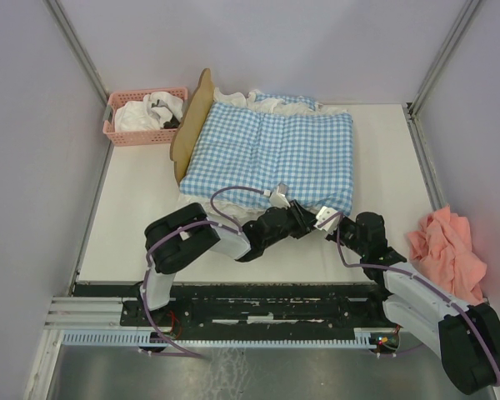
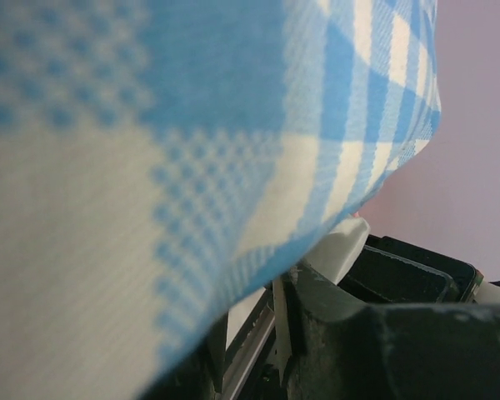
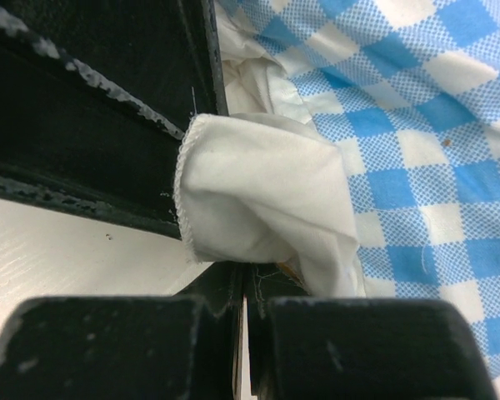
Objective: Set up the pet bed
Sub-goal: Tie the ropes to the bed frame.
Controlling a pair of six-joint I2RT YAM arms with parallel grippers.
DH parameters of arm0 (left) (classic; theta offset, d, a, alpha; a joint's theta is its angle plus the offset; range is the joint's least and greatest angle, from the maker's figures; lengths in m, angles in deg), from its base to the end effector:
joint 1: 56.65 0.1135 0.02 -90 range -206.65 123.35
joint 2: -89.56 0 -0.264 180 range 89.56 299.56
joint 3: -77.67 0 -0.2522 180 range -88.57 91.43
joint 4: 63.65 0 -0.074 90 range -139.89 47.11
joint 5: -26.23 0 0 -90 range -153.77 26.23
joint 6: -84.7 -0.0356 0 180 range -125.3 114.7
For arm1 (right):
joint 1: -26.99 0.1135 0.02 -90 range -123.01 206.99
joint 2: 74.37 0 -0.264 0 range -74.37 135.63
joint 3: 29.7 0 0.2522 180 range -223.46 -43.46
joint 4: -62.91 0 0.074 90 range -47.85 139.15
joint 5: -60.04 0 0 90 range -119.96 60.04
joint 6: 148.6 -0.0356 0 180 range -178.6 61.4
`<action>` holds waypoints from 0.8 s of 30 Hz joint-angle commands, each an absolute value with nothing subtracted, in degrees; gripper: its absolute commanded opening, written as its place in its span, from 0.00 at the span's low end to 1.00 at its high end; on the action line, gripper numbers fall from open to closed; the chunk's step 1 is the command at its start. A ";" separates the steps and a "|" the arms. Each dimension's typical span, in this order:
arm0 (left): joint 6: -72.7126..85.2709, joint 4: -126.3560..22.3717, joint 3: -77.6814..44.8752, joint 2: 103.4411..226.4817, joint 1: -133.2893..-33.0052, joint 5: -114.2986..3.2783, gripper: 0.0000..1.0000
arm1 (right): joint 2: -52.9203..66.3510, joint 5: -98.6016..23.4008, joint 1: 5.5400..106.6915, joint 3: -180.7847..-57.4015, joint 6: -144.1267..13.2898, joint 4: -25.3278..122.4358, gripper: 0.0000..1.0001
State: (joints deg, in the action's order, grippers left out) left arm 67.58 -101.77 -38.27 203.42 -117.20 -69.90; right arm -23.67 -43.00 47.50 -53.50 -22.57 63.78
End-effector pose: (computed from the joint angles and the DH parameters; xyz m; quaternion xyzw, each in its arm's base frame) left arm 0.1984 -0.3436 0.1402 -0.1167 0.7662 -0.5628 0.2874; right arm 0.1614 0.0690 0.1560 -0.4521 0.7137 0.0244 0.5345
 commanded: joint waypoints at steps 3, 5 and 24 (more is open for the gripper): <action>68.16 -102.49 -35.61 204.20 -116.95 -71.17 0.32 | -24.59 -43.34 47.40 -54.36 -23.02 66.11 0.02; 68.21 -102.63 -35.45 204.73 -116.81 -71.18 0.32 | -24.77 -43.34 47.46 -54.35 -23.01 65.95 0.02; 69.50 -103.74 -33.46 207.49 -116.51 -70.52 0.32 | -24.97 -43.84 47.45 -54.71 -22.65 64.84 0.02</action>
State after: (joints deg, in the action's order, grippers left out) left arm 67.58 -101.29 -35.27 206.11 -116.87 -70.89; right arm -24.17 -43.02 47.50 -53.50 -22.53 63.70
